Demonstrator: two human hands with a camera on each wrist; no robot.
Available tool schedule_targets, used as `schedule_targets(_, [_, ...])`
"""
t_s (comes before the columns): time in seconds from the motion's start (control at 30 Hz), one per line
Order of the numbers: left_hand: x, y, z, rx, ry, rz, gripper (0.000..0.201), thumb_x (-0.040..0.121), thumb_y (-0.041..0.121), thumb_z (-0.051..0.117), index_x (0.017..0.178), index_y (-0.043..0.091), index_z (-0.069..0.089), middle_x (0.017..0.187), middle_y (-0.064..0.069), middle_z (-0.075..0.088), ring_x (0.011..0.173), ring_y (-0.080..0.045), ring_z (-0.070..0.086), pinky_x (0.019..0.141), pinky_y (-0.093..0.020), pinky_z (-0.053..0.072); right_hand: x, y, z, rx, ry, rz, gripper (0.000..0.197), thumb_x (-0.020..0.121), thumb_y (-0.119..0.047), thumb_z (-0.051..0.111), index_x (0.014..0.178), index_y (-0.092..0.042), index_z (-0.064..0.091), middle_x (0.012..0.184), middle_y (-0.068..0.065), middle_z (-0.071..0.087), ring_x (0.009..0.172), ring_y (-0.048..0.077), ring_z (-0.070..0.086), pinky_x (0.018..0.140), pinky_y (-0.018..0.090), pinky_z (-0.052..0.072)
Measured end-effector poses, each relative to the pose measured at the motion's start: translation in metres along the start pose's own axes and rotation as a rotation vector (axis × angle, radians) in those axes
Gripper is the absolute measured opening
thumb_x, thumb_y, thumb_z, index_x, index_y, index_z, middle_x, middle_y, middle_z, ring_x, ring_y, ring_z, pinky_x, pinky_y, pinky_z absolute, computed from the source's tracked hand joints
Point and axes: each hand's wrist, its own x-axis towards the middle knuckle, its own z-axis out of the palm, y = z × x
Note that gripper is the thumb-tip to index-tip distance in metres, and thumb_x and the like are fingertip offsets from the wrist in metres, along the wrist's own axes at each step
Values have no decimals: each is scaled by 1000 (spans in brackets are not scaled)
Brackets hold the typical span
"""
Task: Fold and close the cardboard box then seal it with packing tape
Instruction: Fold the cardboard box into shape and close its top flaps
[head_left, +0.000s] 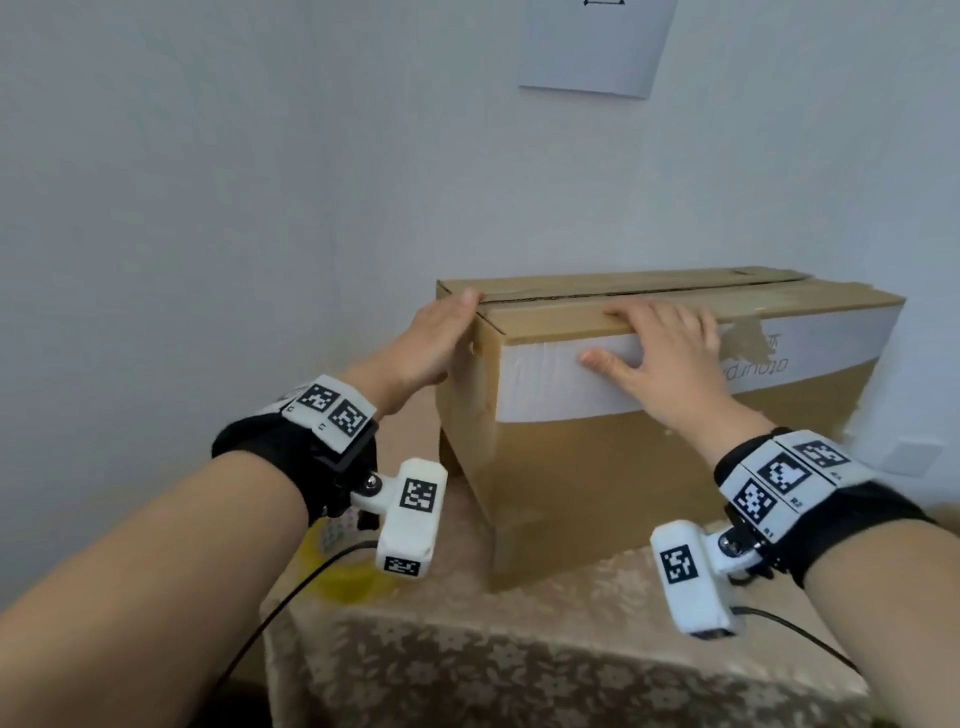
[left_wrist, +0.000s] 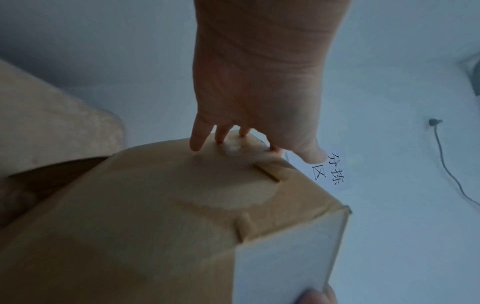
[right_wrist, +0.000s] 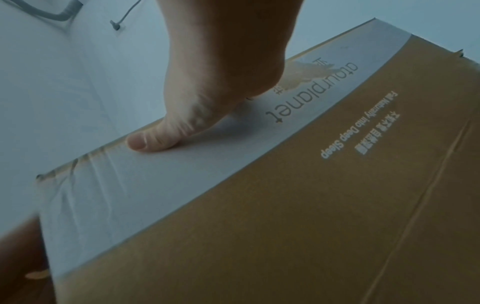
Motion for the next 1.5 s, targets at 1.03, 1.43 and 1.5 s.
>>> schedule_targets(1.03, [-47, -70, 101, -764, 370, -663, 93, 71, 84, 39, 136, 17, 44, 136, -7, 51, 113, -29, 52, 97, -50, 45, -9, -14, 1, -36, 17, -129, 66, 85, -60, 54, 140, -28, 38, 141, -2, 41, 131, 23, 32, 111, 40, 12])
schedule_targets(1.43, [-36, -54, 52, -208, 473, -205, 79, 73, 87, 26, 132, 39, 45, 148, 5, 39, 135, -13, 36, 110, -42, 31, -11, -24, 14, -21, 7, -140, 67, 81, -66, 52, 134, -26, 44, 135, -4, 48, 125, 21, 40, 104, 38, 18])
schedule_targets(1.5, [-26, -28, 49, 93, 547, 138, 74, 85, 70, 37, 147, 32, 22, 156, 0, 17, 144, -15, 11, 117, -40, 10, -11, -26, 14, -16, 11, -136, 66, 82, -65, 52, 134, -26, 45, 136, -4, 49, 125, 21, 40, 106, 38, 18])
